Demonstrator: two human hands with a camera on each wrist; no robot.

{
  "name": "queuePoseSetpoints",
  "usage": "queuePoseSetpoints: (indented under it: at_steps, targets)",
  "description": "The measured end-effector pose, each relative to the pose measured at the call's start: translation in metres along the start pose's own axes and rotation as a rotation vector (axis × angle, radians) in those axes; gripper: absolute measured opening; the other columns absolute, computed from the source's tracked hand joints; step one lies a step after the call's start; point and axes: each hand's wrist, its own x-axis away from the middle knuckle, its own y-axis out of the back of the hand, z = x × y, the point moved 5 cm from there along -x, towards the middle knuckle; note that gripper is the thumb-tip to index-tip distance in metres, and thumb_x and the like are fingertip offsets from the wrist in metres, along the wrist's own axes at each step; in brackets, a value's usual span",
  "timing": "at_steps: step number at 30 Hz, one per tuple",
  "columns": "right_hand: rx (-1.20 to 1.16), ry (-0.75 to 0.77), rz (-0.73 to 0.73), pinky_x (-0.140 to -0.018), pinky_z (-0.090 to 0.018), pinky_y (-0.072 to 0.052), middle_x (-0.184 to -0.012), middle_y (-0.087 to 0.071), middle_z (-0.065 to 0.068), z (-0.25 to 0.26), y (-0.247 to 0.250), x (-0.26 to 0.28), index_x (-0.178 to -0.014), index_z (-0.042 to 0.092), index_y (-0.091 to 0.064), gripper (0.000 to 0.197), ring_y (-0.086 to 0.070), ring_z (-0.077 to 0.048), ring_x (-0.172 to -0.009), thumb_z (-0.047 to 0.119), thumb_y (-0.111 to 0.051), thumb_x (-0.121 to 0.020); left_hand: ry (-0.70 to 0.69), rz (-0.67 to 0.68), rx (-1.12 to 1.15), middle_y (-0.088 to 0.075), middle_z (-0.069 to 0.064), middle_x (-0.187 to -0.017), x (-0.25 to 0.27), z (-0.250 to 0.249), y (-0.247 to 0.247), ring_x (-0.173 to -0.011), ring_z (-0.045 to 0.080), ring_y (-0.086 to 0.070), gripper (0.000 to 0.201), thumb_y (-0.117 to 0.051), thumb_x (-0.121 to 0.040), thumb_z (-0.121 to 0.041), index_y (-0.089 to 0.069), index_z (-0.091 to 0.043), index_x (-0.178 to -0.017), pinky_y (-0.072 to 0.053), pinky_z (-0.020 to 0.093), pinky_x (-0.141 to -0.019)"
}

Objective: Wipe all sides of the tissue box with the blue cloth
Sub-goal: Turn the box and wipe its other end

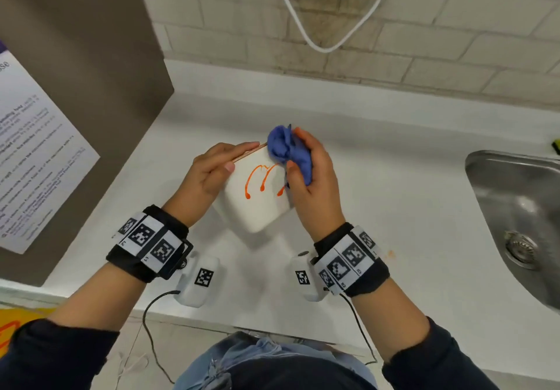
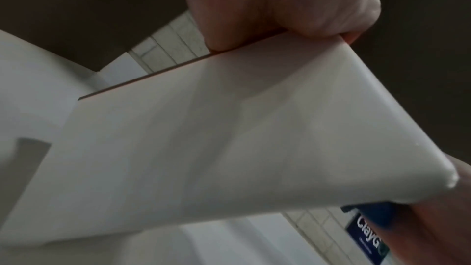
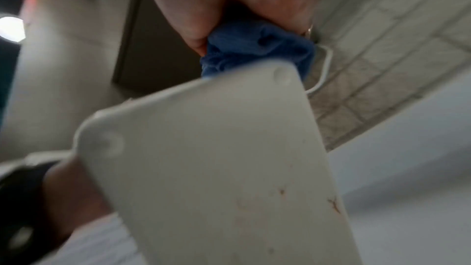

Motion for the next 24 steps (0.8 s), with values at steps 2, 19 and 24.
queuePoseSetpoints:
  at_steps: [2, 19, 24]
  targets:
    - [0.2, 0.175, 0.07, -0.103, -0.024, -0.037, -0.129, -0.057, -0.003, 0.006, -0.019, -0.001, -0.127, 0.011, -0.051, 0.043, -0.051, -0.013, -0.117, 0.005, -0.047, -0.084, 0.043, -0.014, 0.059, -0.062, -0.017, -0.107, -0.002, 0.003, 0.009, -0.107, 0.006, -0.055, 0.036, -0.039, -0.088, -0.042, -0.06, -0.04, -0.117, -0.038, 0.017, -0.092]
    - [0.232, 0.398, 0.22, -0.102, -0.012, -0.027, -0.111, -0.068, -0.012, 0.039, -0.081, -0.021, -0.111, 0.003, -0.063, 0.04, -0.049, -0.015, -0.108, 0.008, -0.041, -0.078, 0.32, -0.147, -0.016, -0.06, 0.01, -0.121, -0.028, 0.048, 0.054, -0.119, 0.027, -0.053, 0.045, -0.034, -0.088, -0.04, -0.058, -0.014, -0.117, -0.039, 0.04, -0.106]
    - [0.162, 0.405, 0.332, -0.096, -0.031, -0.042, -0.104, -0.071, -0.007, 0.038, -0.082, -0.016, -0.102, 0.007, -0.068, 0.038, -0.059, -0.022, -0.104, 0.011, -0.039, -0.078, 0.206, 0.016, 0.173, -0.061, 0.002, -0.124, -0.033, 0.025, 0.047, -0.117, 0.006, -0.056, 0.04, -0.024, -0.098, -0.017, -0.052, -0.011, -0.126, -0.04, 0.016, -0.098]
